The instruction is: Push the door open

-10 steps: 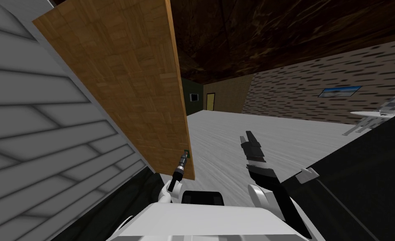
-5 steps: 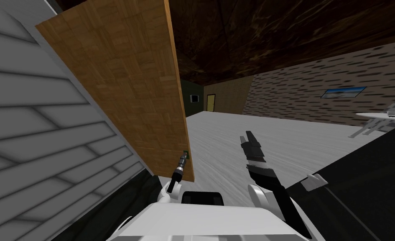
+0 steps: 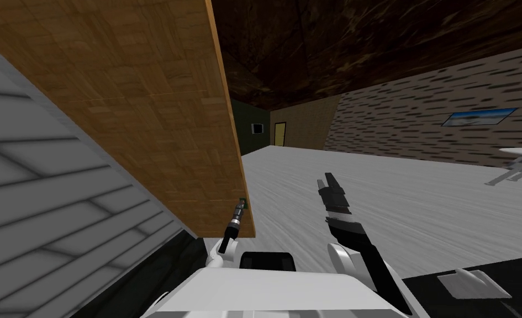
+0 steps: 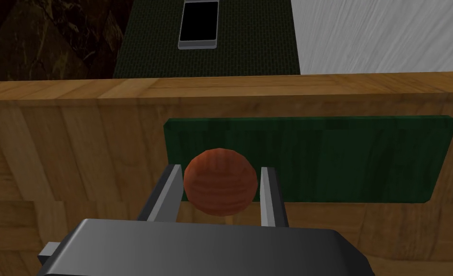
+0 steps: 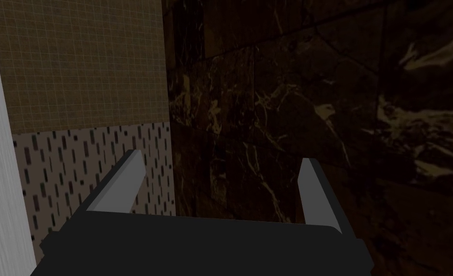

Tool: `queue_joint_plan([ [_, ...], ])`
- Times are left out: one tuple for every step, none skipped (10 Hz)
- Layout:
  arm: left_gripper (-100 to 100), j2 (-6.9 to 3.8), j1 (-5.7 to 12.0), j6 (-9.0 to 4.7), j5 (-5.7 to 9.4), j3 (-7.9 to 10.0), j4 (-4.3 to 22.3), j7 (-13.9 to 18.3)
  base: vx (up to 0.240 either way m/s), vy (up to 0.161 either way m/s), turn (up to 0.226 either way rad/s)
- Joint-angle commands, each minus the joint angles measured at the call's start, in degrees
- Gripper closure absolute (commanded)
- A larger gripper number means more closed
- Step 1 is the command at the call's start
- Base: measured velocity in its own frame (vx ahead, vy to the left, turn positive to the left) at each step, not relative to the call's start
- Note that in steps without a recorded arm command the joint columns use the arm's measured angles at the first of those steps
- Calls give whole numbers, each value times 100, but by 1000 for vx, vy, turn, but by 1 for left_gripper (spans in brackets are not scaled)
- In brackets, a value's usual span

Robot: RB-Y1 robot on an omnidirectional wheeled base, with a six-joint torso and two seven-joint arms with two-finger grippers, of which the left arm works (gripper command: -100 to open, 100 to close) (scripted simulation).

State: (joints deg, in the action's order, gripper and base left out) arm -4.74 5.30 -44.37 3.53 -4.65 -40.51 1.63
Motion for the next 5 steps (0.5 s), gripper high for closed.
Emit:
queue_joint_plan([
  [100,-63,175,-161,62,132,285,-20,135,-42,29],
  [100,-63,175,-161,62,132,285,-20,49,-3,-8],
  [100,-63,175,-161,62,132,285,-20,-3,6,-17],
  [100,-85,188,-156,127,262,305,-63,97,-59,60],
  [100,-89,191,-155,143,296,310,-74,153,-81,99],
])
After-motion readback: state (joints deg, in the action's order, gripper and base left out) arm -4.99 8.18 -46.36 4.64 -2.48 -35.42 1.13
